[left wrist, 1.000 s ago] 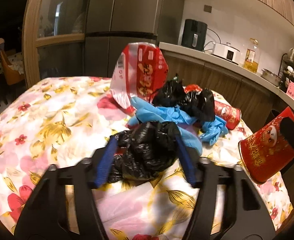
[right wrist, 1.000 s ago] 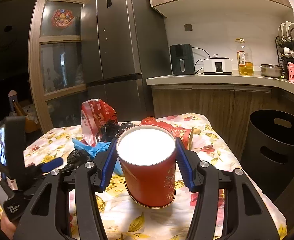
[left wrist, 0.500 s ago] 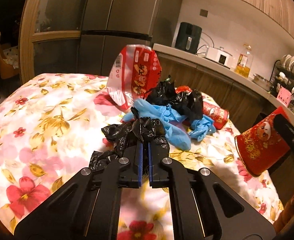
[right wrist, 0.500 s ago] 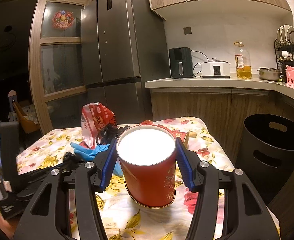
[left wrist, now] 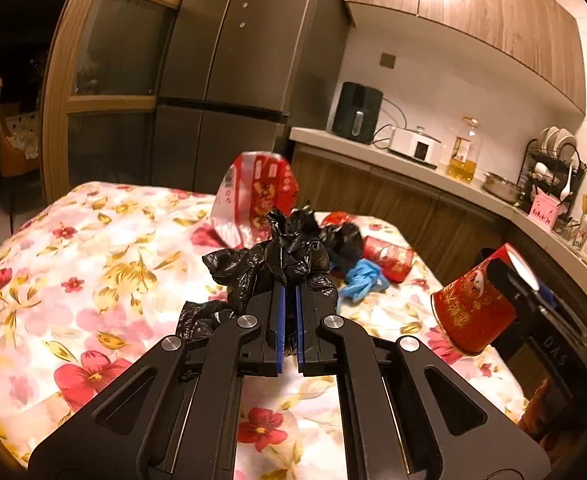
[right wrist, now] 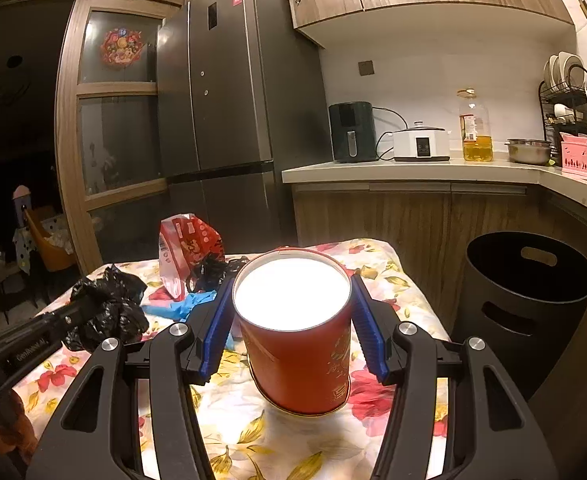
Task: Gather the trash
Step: 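Carry the black bag and red cup with both tools over the black bin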
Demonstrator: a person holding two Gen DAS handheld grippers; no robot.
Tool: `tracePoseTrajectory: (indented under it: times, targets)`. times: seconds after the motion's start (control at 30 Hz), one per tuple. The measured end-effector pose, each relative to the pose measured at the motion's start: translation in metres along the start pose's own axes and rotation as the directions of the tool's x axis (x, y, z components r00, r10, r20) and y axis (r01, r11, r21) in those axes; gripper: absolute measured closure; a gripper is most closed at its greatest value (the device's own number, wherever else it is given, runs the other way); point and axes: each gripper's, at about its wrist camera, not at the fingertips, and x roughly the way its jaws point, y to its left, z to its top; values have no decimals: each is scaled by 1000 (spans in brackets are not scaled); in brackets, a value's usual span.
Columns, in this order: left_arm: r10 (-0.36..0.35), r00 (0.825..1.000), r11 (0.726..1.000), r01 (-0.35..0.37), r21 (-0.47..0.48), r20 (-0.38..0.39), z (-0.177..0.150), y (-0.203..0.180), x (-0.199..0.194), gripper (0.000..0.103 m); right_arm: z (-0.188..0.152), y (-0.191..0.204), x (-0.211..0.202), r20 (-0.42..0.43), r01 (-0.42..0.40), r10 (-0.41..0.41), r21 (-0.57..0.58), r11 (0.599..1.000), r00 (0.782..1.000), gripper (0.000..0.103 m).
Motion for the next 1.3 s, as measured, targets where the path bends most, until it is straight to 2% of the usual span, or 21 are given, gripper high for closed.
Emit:
tracePoseTrajectory:
  times: [0.37,0.83,1.13,1.3]
  targets:
    - [-81,995,996,79,39,63,18,-36,-16,100,11,-23,-20,46,37,-37,10,999,998,48]
    - [-182,981,979,175,100,62,27,-84,1,100,22,-60,-30,77,102,-103,26,994,992,48]
    - [-272,961,954,263,144,45,32,-128,24,100,32,-93,-33,98,166,-169,42,985,981,48]
    - [-330,943,934,321,160,32,37,-160,40,100,43,-121,-33,118,226,-232,60,972,965,48]
